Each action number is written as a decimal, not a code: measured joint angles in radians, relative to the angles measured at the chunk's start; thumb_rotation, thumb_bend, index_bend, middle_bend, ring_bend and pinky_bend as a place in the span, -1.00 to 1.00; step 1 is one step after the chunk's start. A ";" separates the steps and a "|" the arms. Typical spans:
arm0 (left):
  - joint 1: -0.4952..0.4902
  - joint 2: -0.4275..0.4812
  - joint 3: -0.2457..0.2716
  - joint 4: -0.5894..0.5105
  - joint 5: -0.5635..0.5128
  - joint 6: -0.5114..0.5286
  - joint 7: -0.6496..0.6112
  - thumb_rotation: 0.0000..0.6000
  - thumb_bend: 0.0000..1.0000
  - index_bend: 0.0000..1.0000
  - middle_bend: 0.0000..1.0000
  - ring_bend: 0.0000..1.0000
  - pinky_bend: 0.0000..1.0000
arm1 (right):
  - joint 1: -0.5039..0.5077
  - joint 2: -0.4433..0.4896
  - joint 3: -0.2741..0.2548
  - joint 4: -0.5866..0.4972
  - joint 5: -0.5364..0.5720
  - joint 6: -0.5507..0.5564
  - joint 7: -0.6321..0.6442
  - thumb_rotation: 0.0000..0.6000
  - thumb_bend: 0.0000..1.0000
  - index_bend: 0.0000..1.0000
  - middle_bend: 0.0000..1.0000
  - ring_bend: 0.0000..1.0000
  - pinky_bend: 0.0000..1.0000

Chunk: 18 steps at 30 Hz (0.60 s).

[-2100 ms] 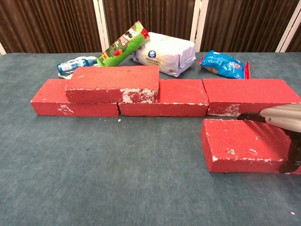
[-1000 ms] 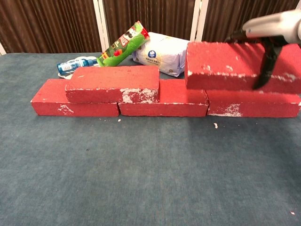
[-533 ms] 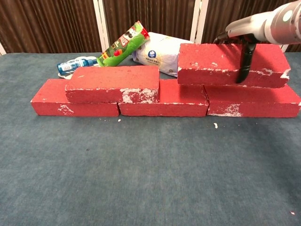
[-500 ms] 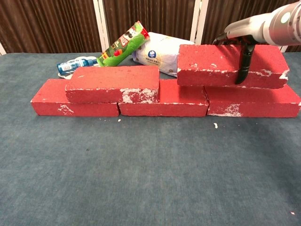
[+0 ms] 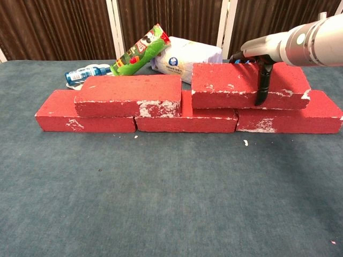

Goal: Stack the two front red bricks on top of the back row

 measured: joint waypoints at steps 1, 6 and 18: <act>0.000 0.000 0.000 0.000 0.000 0.000 -0.001 1.00 -0.62 -1.00 -1.00 -1.00 -0.96 | 0.002 -0.003 -0.001 0.005 0.001 -0.002 0.002 1.00 -1.00 -0.54 -0.40 -0.58 -1.00; 0.002 0.002 -0.002 -0.001 -0.005 0.002 -0.005 1.00 -0.62 -1.00 -1.00 -1.00 -0.96 | 0.018 -0.019 -0.012 0.024 0.012 -0.013 0.009 1.00 -1.00 -0.55 -0.40 -0.59 -1.00; 0.003 0.005 -0.006 0.000 -0.011 0.003 -0.017 1.00 -0.62 -1.00 -1.00 -1.00 -0.96 | 0.044 -0.066 -0.021 0.083 0.031 -0.030 0.028 1.00 -1.00 -0.56 -0.40 -0.64 -1.00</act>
